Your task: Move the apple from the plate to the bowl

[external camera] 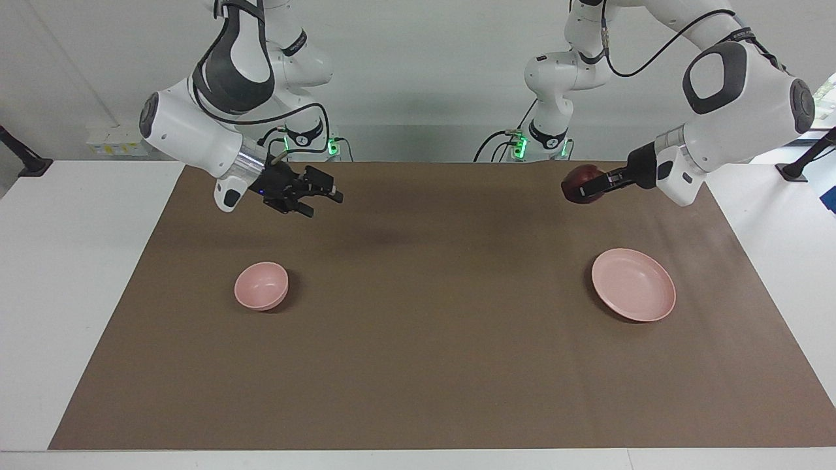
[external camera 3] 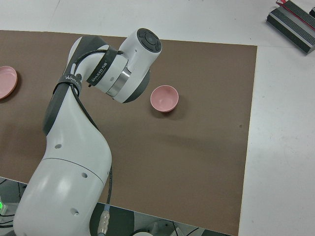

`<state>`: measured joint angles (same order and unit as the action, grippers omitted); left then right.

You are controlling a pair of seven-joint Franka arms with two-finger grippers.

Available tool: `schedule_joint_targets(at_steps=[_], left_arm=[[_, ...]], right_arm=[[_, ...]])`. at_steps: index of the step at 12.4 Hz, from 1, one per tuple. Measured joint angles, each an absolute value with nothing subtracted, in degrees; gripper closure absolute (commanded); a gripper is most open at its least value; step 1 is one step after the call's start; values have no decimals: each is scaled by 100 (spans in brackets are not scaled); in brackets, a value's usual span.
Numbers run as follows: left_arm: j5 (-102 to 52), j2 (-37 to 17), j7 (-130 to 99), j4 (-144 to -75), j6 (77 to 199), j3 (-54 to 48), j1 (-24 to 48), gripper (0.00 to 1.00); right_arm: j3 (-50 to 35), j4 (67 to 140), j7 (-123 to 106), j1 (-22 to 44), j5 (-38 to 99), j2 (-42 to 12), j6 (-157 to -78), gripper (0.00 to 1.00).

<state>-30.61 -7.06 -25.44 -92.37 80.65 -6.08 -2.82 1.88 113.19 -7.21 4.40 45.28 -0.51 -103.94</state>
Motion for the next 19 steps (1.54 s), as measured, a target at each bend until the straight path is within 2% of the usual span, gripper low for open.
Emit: schedule_joint_targets(at_steps=[3, 5, 9, 14, 19], left_arm=[[-3879, -696, -3491, -9463, 8241, -623, 239, 100], [-4940, -717, -3807, -9739, 8418, -625, 406, 100], [-6514, -1153, -3908, -10094, 8487, -676, 502, 100], [-8244, -1317, -4203, -10485, 8878, -730, 868, 100], [-8601, -1332, -4884, -10629, 9345, -820, 1284, 100]], right_arm=[[188, 11420, -315, 644, 5373, -47, -10469, 0], [180, 11443, 56, 831, 5926, -25, -10469, 0], [176, 11696, 151, 949, 6981, 179, -10467, 0], [177, 11865, 156, 1176, 7312, 327, -10548, 0], [184, 11881, 166, 1320, 7467, 328, -10691, 0]])
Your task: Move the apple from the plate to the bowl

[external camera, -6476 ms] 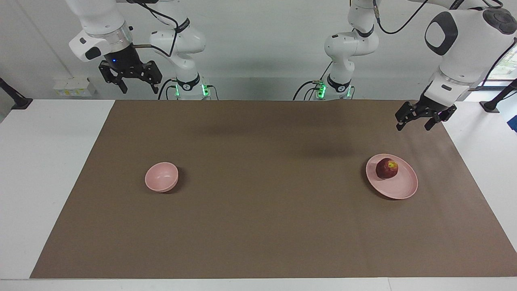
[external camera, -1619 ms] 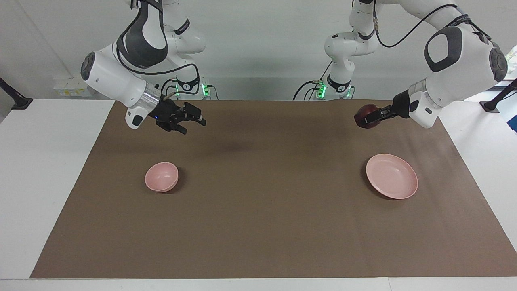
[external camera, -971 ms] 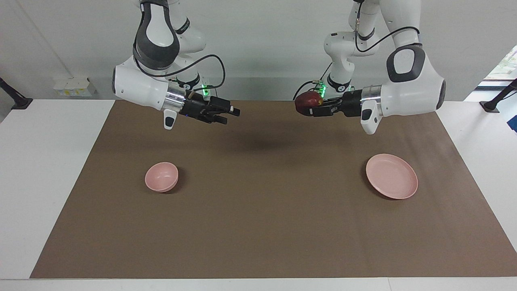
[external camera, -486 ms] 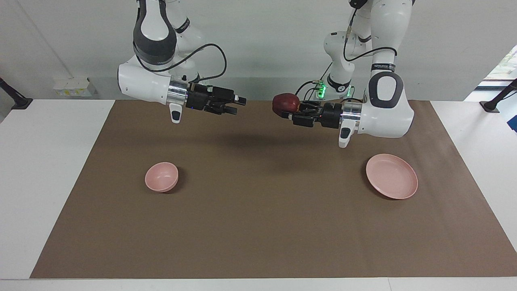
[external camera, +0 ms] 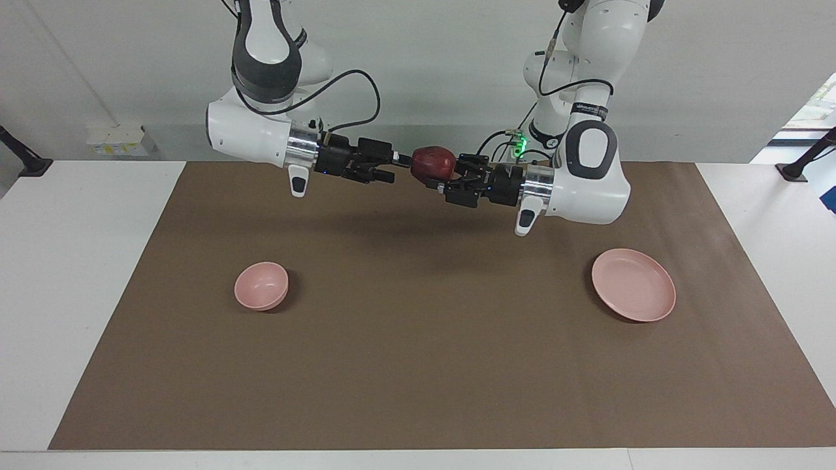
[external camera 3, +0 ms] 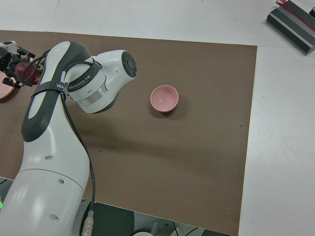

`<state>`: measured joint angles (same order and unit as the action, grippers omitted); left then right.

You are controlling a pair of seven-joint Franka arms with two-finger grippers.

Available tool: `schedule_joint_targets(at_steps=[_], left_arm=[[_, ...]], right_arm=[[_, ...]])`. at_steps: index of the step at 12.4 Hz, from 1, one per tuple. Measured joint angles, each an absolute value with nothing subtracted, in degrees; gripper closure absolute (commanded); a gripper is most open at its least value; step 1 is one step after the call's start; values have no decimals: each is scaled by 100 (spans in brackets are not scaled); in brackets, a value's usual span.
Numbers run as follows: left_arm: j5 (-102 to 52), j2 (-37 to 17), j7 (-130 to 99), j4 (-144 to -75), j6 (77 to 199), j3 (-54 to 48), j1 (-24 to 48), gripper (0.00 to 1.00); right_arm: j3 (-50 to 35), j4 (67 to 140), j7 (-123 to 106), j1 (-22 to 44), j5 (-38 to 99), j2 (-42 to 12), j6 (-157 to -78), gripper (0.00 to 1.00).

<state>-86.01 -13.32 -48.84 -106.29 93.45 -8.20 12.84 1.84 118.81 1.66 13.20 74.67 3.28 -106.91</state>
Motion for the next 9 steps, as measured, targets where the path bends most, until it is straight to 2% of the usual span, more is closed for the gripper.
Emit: schedule_joint_targets(at_steps=[9], left_arm=[[-9300, -1280, -4976, -10827, 10292, -948, 1772, 100]], right_arm=[[180, 11948, 166, 1332, 7635, 377, -10691, 0]])
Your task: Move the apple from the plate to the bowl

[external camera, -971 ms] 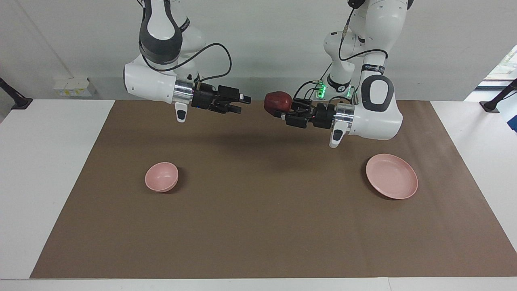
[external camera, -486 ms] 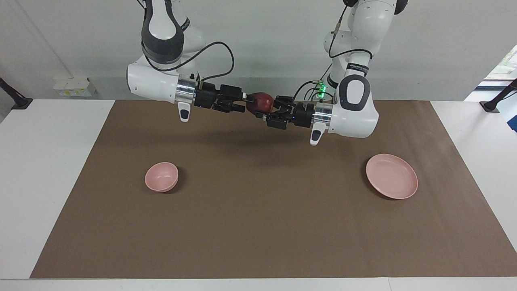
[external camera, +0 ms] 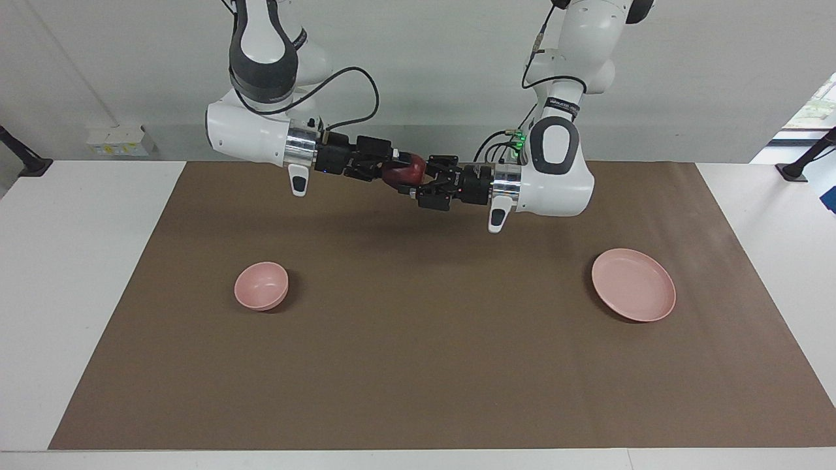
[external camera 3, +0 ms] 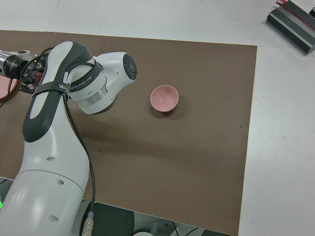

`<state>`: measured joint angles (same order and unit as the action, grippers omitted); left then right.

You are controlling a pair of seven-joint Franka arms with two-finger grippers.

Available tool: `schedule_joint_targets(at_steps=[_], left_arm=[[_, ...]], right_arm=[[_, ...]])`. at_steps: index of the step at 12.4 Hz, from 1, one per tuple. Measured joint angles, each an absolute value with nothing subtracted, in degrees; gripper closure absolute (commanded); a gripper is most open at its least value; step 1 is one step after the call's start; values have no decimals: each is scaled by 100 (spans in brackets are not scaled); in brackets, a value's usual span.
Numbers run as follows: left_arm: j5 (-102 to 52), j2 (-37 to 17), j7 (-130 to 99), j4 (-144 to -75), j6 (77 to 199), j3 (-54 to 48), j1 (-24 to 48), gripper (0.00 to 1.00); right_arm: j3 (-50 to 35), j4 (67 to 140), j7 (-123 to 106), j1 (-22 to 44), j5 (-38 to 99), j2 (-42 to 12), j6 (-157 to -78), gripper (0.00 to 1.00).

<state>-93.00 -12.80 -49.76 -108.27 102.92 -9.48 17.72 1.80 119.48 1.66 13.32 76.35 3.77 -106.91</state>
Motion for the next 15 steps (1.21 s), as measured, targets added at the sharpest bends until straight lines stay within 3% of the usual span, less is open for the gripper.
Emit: schedule_joint_targets(at_steps=[1, 3, 4, 5, 6, 10, 15], left_arm=[[-9339, -1264, -4987, -10850, 10325, -1002, 1780, 100], [-9364, -1245, -5012, -10876, 10389, -1051, 1830, 100], [-9377, -1238, -5015, -10889, 10400, -1050, 1841, 83], [-9383, -1226, -5016, -10904, 10407, -1043, 1841, 20], [-9386, -1219, -5016, -10910, 10407, -1042, 1841, 0], [-9096, -1175, -5017, -10903, 10384, -1057, 1870, 0], [-6982, -924, -5129, -10500, 10328, -915, 1825, 0]], right_arm=[[179, 11973, 166, 1333, 7635, 402, -10691, 6], [185, 12003, 166, 1331, 7634, 424, -10691, 100], [193, 12015, 166, 1331, 7633, 427, -10691, 100], [197, 12019, 166, 1330, 7633, 429, -10691, 100], [196, 12019, 166, 1330, 7629, 431, -10691, 100], [183, 12026, 166, 1334, 7454, 423, -10701, 100], [138, 12033, 166, 1387, 6761, 420, -10706, 100]])
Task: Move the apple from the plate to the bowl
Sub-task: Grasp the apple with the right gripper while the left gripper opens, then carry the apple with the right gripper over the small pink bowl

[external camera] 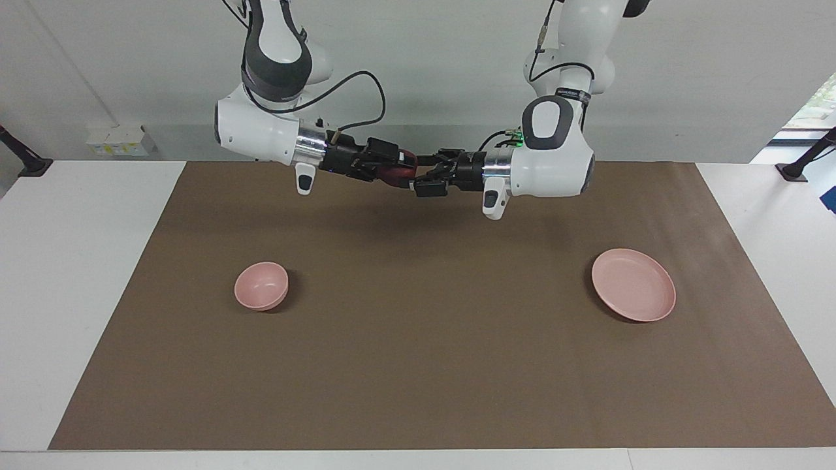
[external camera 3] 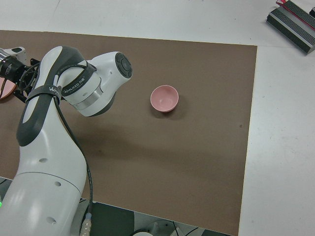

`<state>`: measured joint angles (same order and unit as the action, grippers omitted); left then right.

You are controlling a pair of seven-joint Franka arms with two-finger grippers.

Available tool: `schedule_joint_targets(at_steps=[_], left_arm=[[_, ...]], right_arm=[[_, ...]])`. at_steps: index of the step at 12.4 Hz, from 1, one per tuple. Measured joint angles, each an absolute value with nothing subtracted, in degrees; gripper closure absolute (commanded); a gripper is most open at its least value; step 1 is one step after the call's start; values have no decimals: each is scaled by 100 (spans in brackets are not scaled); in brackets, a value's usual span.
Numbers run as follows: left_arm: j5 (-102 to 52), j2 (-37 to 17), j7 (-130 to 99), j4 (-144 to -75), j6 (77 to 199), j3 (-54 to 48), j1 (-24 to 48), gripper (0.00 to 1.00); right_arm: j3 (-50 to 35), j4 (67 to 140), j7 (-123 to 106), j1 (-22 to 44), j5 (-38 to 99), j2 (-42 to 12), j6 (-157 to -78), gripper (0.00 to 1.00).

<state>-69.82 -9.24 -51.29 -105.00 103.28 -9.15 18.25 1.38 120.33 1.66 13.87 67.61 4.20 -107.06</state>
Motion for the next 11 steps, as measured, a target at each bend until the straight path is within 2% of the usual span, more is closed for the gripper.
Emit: schedule_joint_targets(at_steps=[4, 8, 11], left_arm=[[-4909, -459, -5160, -10235, 9694, -868, 1677, 0], [-3467, -467, -4879, -10110, 9679, -852, 1668, 0], [-3114, -471, -4078, -10104, 9684, -841, 1485, 0]], right_arm=[[216, 12007, 166, 1288, 5579, 322, -11127, 100], [188, 12002, 627, 1490, 3815, 218, -11767, 100], [176, 11992, 791, 1586, 2590, 185, -11858, 100]])
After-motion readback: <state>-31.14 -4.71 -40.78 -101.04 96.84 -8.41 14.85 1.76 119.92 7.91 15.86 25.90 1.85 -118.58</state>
